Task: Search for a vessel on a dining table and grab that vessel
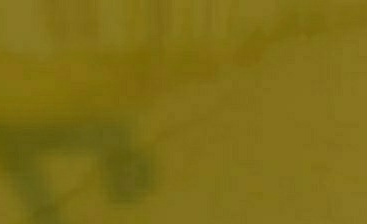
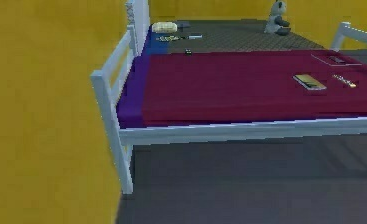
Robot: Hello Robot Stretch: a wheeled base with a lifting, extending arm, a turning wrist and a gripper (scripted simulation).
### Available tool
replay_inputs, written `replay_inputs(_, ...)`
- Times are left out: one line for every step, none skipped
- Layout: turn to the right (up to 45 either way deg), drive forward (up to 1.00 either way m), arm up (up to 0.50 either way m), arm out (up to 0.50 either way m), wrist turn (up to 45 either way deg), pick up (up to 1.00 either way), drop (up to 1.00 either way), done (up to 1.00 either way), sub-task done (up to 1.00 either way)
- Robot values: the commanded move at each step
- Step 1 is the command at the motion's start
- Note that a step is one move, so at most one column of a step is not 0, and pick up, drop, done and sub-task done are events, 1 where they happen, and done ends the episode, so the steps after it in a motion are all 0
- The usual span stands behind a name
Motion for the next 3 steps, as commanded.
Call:
replay_inputs(45.0,0.0,0.0,0.0,0.0,0.0,0.0,0.0,0.0)
replay_inputs(45.0,0.0,0.0,0.0,0.0,0.0,0.0,0.0,0.0)
replay_inputs(45.0,0.0,0.0,0.0,0.0,0.0,0.0,0.0,0.0)
